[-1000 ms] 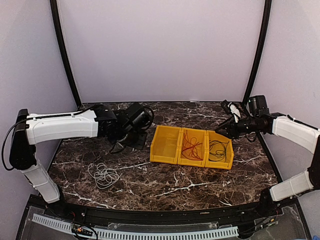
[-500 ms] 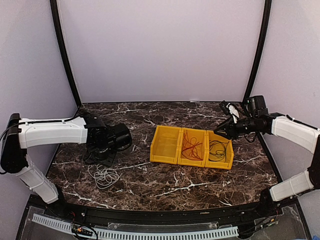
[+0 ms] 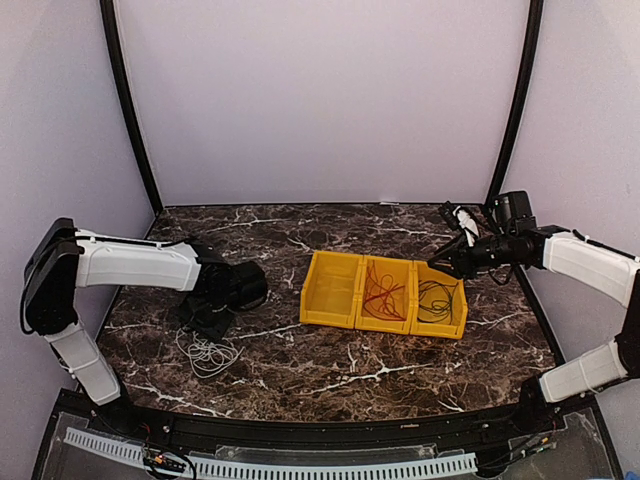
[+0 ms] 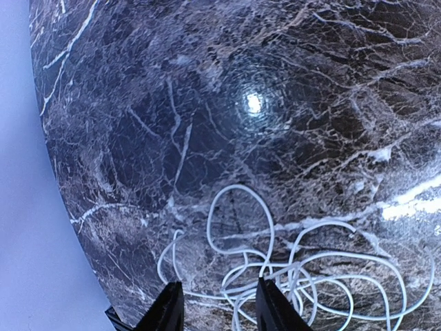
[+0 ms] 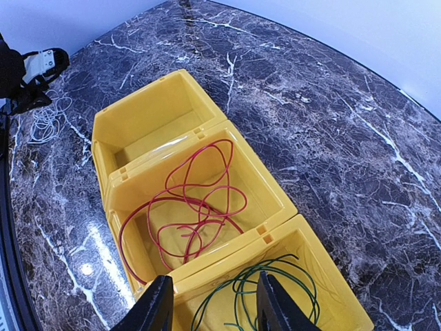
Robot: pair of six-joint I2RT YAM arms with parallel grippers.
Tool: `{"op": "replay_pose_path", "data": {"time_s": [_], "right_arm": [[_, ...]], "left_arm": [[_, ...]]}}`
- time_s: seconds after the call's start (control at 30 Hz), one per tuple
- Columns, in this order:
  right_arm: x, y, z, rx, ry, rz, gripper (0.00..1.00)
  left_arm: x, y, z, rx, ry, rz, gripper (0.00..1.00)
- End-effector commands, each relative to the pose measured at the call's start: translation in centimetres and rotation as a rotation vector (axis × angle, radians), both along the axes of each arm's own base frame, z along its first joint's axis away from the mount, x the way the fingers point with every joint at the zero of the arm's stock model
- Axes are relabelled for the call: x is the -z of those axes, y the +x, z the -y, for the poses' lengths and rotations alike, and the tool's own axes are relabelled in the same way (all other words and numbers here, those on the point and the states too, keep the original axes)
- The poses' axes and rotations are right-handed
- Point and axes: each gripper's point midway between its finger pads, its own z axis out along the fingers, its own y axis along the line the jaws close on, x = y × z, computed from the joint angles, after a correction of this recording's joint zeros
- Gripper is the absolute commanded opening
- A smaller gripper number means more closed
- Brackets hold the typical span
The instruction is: Untangle the cables
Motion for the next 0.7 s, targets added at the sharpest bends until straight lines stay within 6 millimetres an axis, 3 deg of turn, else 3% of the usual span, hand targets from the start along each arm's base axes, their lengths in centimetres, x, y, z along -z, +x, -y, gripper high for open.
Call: {"op": "replay_pose_path", "data": {"time_s": [0.0,0.2,0.43,0.67], "right_arm": [[0.0,0.0,-0.1,-0.004,-0.01,0.014,0.44],[0.1,0.1,-0.1,-0.004,-0.012,0.01,0.44],[0.2,0.1,-0.1,-0.005,-0.012,0.01,0.44],[0.1,0.0,-0.1,-0.004,-0.01,0.01,0.43]], "left_arm": [[1.4,0.2,0.4,0.048,0.014,-0.039,0.37],[2.0,0.4,0.4,0.067,0.034,-0.052,0.34],[2.9,0.5,-0.2,0.071,0.105,-0.08,0.23],[2.1,1.2,-0.7,0.056,0.152,-0.049,0.14]]}}
